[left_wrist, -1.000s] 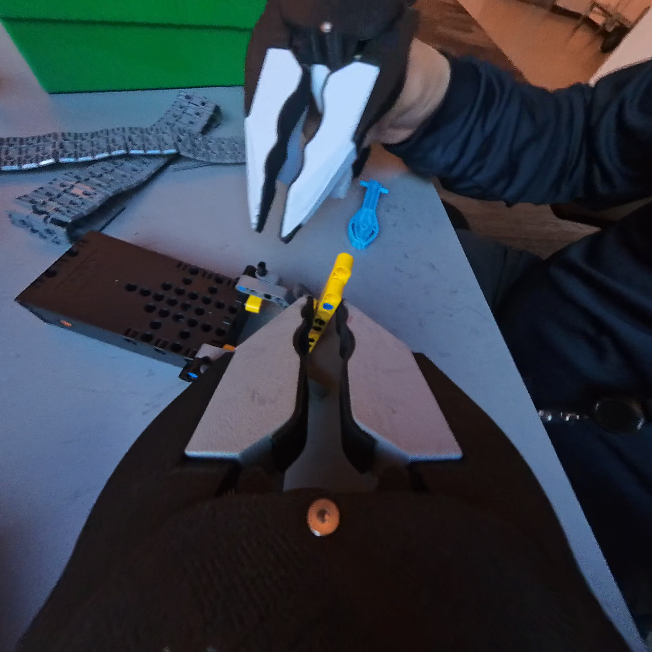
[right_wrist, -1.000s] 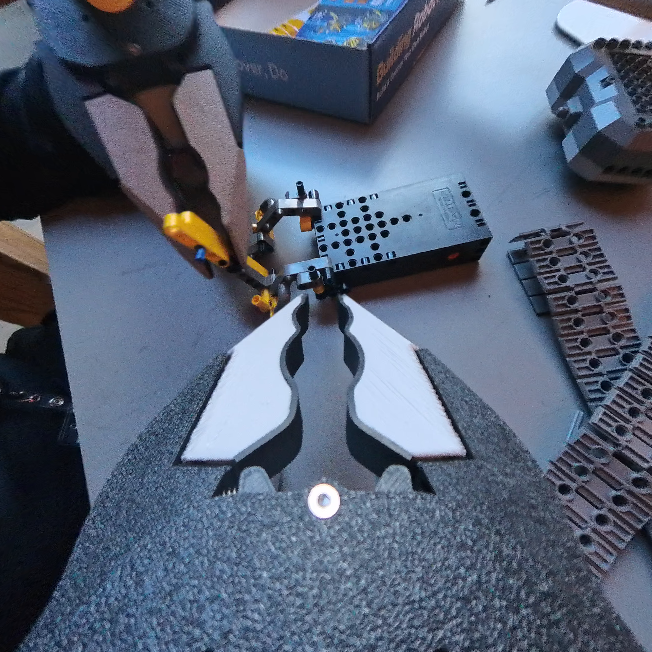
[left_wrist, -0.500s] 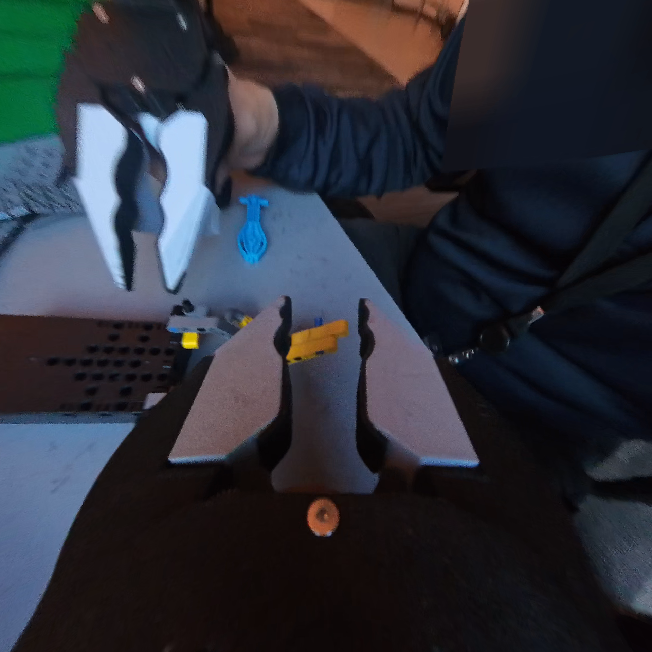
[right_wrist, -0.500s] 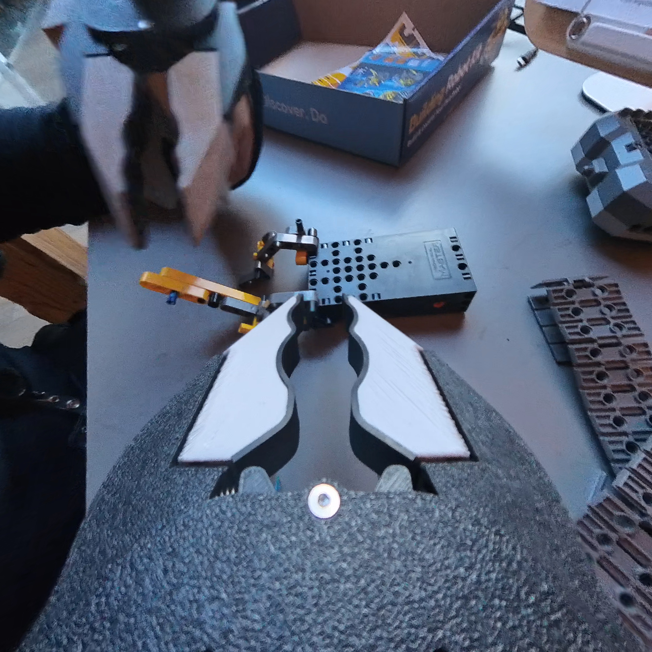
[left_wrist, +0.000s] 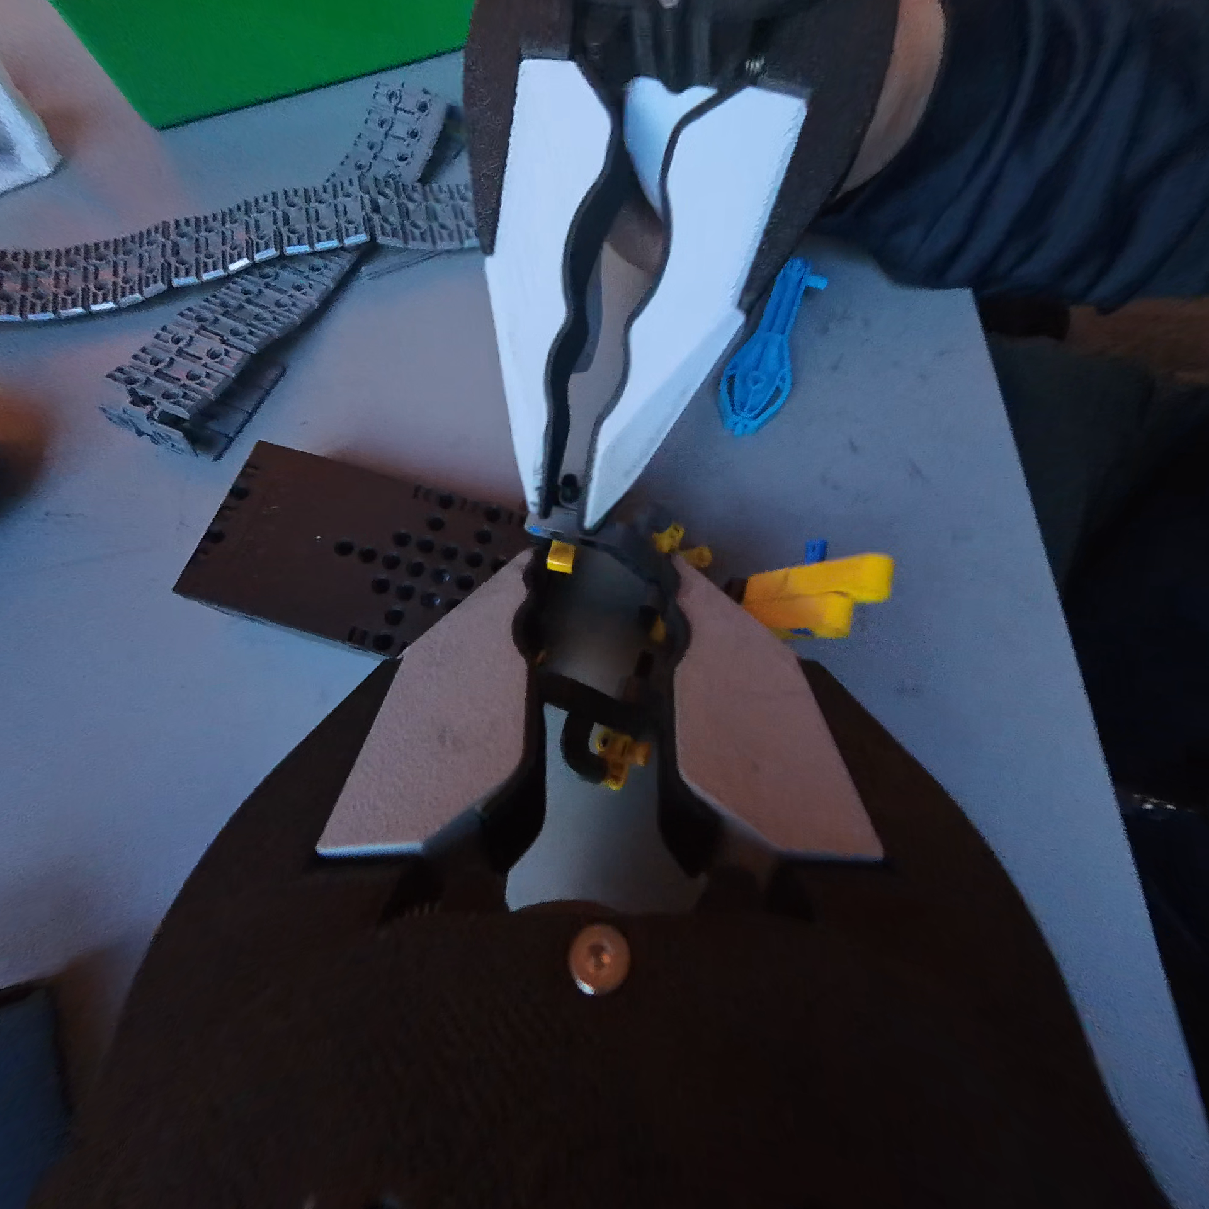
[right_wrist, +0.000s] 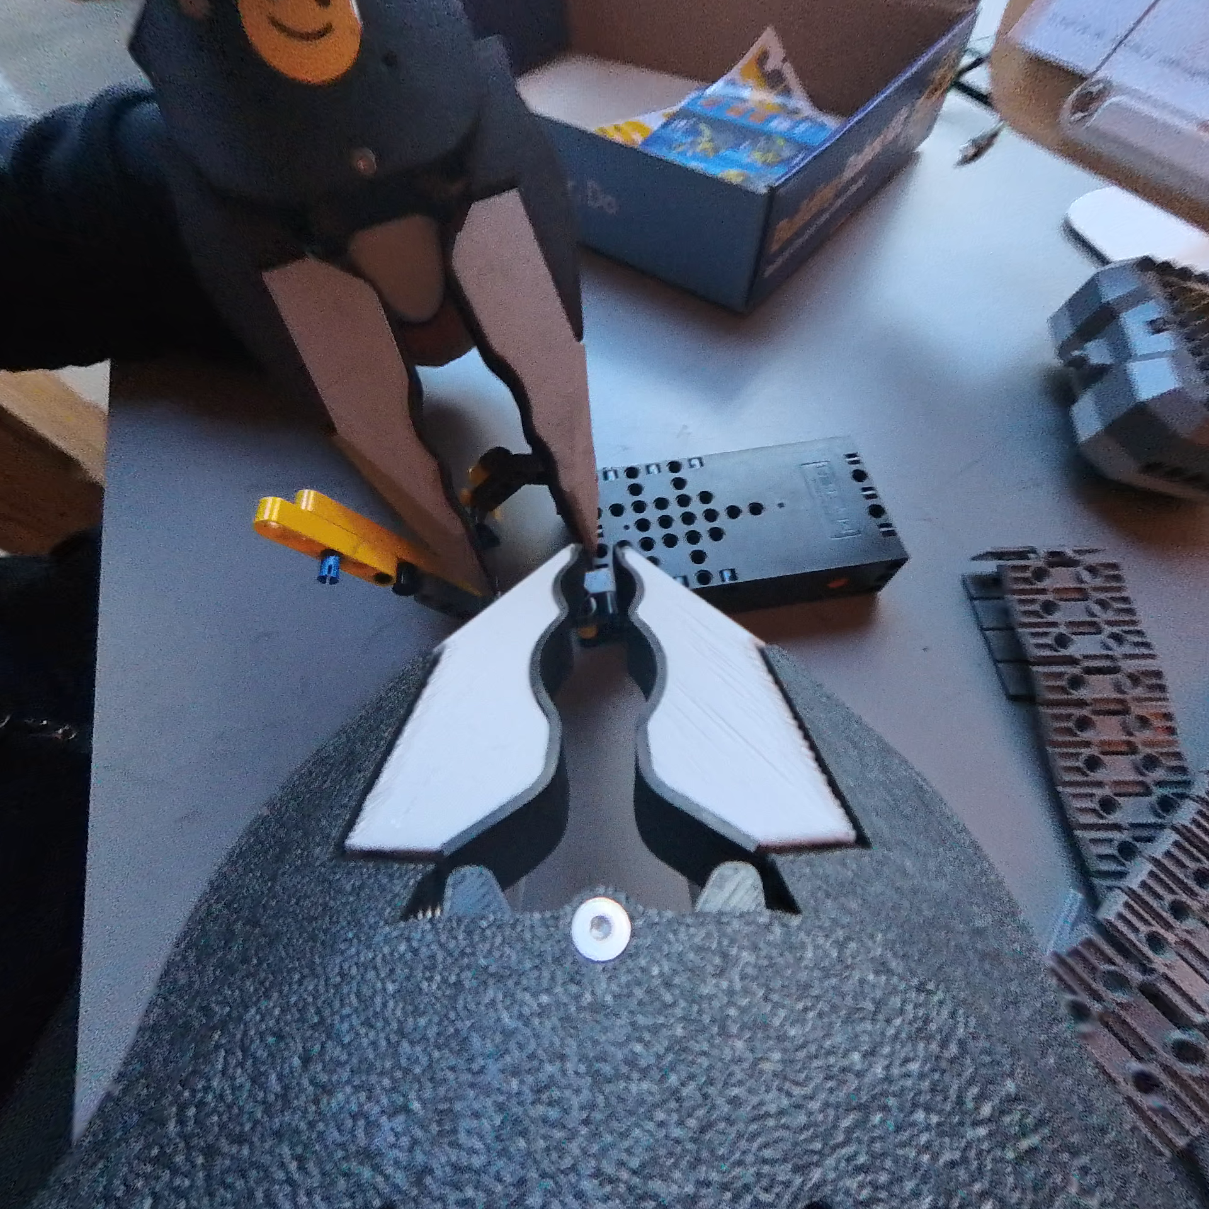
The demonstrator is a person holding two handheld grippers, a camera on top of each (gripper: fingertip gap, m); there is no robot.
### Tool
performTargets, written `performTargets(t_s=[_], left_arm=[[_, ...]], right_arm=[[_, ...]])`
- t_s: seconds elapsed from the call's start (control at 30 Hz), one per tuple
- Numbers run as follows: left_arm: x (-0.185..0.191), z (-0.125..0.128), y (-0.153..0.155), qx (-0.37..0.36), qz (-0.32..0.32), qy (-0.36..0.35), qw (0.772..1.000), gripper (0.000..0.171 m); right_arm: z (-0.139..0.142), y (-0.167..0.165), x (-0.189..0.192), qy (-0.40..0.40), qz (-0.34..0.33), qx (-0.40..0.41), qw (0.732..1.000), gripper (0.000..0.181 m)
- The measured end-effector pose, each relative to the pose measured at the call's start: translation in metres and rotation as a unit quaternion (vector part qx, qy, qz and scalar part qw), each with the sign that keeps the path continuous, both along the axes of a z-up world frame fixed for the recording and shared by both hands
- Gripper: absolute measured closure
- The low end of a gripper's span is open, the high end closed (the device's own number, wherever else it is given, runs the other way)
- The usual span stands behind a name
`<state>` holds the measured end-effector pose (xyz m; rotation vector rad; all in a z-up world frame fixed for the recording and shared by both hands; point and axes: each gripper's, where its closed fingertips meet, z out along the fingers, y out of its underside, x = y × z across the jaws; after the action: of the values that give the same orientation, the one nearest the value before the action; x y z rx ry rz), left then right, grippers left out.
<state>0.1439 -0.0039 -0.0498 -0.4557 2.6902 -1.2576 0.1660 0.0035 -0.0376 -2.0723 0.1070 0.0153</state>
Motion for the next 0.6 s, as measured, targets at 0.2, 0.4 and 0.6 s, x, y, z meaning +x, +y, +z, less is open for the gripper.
performTargets(t_s=[0.2,0.4,0.6], left_arm=[[0.002,-0.009,0.008,0.033,0.006,-0.02,0.999,0.15],[0.019,0.015,0.023,-0.018,0.064,-0.034,0.997,0.147],[0.04,0.029,0.056,-0.08,0.137,0.0,0.987,0.142]], right_arm=[[0.012,-0.011,0.007,0.04,-0.017,0.045,0.998,0.159],[0.008,-0.017,0.016,0.009,-0.044,0.029,0.999,0.159],[0.012,-0.016,0.017,-0.026,-0.046,0.036,0.998,0.16]])
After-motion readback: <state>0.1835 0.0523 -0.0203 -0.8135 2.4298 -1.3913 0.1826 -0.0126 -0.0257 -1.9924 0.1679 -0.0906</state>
